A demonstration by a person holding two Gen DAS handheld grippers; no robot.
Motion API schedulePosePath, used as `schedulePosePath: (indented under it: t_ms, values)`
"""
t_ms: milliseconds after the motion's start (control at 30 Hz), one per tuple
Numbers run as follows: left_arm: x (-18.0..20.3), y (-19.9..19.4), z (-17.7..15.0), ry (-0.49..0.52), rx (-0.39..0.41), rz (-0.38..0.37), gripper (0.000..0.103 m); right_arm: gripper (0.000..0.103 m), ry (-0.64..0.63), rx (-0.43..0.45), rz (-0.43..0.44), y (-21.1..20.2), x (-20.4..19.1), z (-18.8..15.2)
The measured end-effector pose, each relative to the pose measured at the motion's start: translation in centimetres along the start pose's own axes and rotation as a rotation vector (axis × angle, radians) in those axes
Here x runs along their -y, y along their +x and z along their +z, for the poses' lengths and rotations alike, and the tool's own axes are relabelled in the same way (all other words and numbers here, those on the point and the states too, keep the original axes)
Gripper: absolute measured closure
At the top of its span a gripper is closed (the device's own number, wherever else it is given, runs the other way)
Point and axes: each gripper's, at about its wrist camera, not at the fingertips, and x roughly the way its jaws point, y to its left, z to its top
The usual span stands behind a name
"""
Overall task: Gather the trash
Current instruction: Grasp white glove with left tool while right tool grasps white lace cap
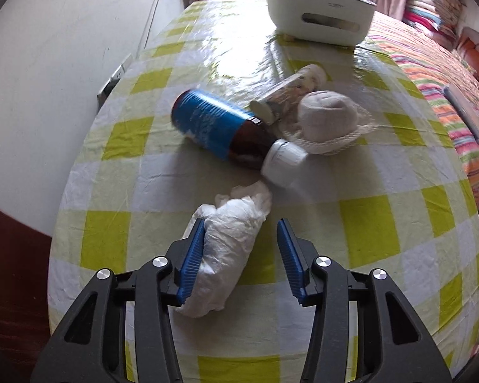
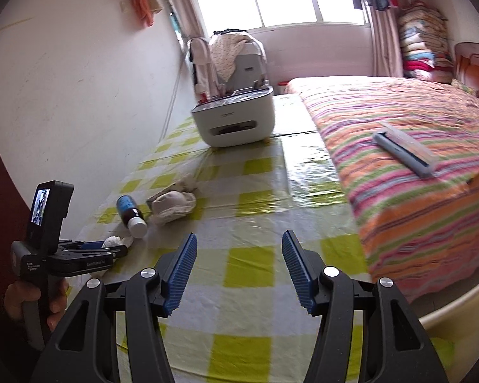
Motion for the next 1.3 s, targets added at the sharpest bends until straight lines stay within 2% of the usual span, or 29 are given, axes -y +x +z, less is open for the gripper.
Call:
schedulePosePath:
  t_ms: [233, 567, 767, 833, 933, 1100, 1133, 1267, 1300]
  values:
    - [-1.9, 0.2, -0.5, -0.051, -0.009, -0.040, 0.071, 0.049, -0.048, -0.064, 0.039, 3.6, -3.0, 0.9]
    - [-2.7, 0.3, -0.5, -0.090, -0.010, -0.064, 0.080, 0.049, -0.104, -0.123, 0.080, 8.3, -6.4, 2.1]
    - [-3.2, 0.3, -0.3, -0.119, -0.030, -0.084, 0.081, 0.049, -0.141, -0.151, 0.082, 11.7, -8.6, 3.1]
    - [-3.5, 0.3, -0.3, -0.135, -0.041, -0.098, 0.081, 0.037, -0.154, -0.153, 0.075, 12.8, -9.4, 3.5]
    - [-3.9, 0.1, -0.3, -0.148, -0.045, -0.104, 0.081, 0.033, -0.183, -0.162, 0.057, 14.7, -10.4, 4.0]
    - [-4.2, -0.5, -0.4, -0.154, -0.036, -0.105, 0.081, 0.032, -0.205, -0.210, 0.016, 17.7, -11.2, 4.6]
    - [-4.2, -0.6, -0.4, -0.153, -0.034, -0.105, 0.081, 0.032, -0.200, -0.246, 0.015, 18.8, -11.2, 4.6]
    - [-4.2, -1.2, -0.5, -0.158, -0.027, -0.110, 0.081, 0.032, -0.197, -0.287, 0.045, 20.1, -11.0, 4.7]
    - [-4.0, -1.4, -0.5, -0.155, -0.023, -0.109, 0.081, 0.040, -0.201, -0.291, 0.039, 20.2, -10.9, 4.6]
